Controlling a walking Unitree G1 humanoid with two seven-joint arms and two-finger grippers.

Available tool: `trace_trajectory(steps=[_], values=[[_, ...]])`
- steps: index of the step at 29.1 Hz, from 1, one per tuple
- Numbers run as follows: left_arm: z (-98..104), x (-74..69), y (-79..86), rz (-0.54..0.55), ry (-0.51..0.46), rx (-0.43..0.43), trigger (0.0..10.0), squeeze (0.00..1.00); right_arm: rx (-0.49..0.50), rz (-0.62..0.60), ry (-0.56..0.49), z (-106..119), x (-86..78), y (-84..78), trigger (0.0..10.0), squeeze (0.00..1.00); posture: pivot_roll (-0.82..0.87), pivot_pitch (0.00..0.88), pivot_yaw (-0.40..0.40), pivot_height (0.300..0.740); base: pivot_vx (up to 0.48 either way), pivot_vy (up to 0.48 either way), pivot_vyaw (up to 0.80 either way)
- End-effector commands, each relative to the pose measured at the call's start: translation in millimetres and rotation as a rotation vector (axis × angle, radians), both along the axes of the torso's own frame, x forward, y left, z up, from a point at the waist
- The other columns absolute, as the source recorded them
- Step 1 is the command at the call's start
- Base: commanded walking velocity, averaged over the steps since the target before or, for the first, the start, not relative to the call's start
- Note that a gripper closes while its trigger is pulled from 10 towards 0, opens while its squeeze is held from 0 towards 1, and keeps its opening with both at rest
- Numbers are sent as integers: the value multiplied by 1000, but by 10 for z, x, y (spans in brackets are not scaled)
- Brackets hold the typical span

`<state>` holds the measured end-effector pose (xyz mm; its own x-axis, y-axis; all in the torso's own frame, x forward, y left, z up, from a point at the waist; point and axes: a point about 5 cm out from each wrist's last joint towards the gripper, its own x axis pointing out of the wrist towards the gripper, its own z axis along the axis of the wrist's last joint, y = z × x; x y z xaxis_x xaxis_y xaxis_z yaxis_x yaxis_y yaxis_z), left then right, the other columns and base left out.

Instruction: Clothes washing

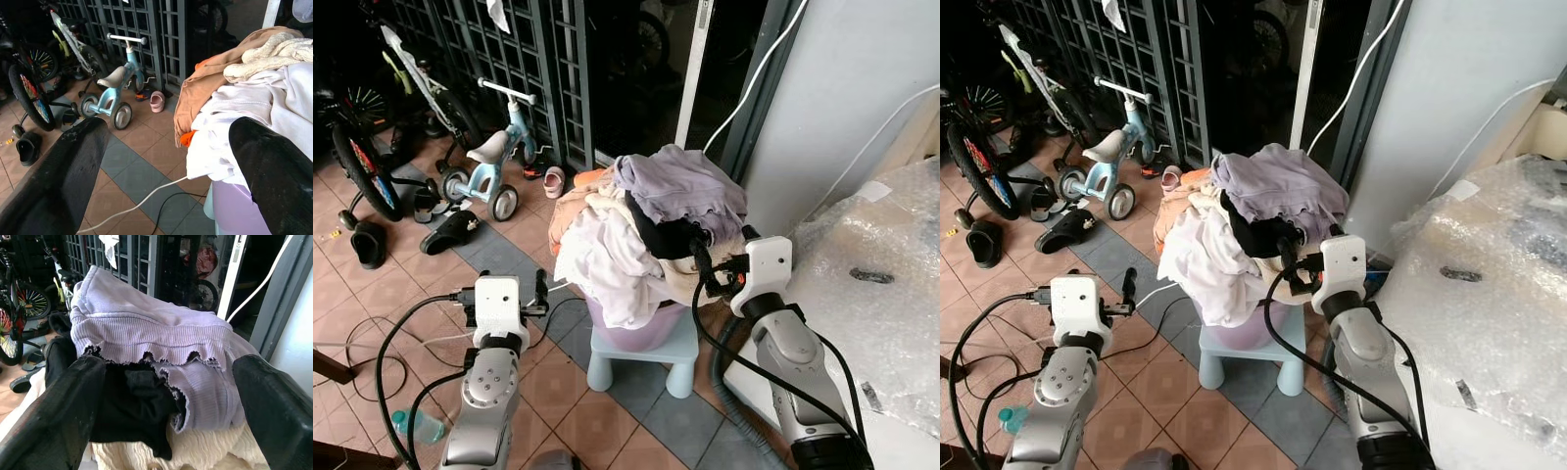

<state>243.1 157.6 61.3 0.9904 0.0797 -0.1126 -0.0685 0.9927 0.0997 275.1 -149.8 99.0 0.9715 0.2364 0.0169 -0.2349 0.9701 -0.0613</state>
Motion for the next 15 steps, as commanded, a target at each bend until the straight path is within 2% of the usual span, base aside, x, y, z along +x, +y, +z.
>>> trace_trajectory(steps=[1,8,15], values=[[7,14,-4,-8,-5,3,10000,0,-11,32,-7,16,18,59,10000,0,-15,0,25,740,349,0,0],[-10,20,-19,-17,0,1,10000,0,-7,46,15,-42,-18,108,10000,0,-13,0,18,740,345,0,0],[-24,17,-28,-23,4,4,10000,0,-17,82,1,-54,-30,236,10000,0,-12,0,25,740,343,0,0]])
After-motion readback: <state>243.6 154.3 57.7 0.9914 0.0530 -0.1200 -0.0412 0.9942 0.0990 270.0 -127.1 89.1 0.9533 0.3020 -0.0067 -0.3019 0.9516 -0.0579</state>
